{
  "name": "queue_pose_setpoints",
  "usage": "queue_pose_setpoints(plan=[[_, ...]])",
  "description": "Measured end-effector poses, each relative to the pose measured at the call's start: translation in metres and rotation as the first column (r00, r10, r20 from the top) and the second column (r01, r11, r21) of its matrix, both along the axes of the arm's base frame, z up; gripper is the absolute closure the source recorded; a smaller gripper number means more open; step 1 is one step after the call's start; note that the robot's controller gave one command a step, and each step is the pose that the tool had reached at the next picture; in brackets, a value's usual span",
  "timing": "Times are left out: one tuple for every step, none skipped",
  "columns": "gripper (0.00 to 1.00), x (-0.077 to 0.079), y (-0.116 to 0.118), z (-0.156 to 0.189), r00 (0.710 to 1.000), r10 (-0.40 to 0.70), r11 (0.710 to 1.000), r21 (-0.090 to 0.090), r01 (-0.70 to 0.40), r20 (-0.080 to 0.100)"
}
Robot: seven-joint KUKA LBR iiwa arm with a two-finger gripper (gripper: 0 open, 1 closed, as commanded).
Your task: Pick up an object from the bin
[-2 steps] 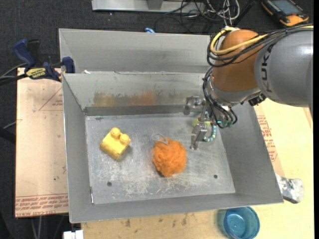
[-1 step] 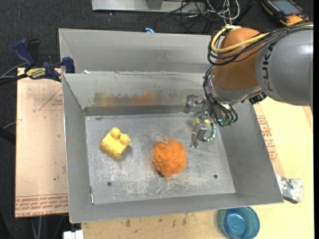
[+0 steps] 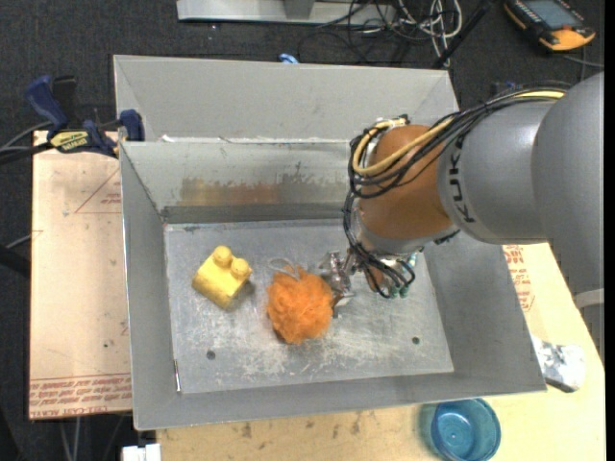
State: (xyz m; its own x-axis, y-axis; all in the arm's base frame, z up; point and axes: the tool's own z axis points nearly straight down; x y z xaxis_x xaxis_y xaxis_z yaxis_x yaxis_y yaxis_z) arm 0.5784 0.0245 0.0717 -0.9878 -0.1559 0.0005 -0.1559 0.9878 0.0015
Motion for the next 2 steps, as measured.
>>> queue_pose_setpoints(plan=[[0.0, 0.0005, 0.0001, -0.0008, 1.0, 0.001, 1.0, 0.0, -0.001, 0.005], [0.0, 0.0005, 0.0, -0.0009, 1.0, 0.001, 1.0, 0.0, -0.001, 0.004]])
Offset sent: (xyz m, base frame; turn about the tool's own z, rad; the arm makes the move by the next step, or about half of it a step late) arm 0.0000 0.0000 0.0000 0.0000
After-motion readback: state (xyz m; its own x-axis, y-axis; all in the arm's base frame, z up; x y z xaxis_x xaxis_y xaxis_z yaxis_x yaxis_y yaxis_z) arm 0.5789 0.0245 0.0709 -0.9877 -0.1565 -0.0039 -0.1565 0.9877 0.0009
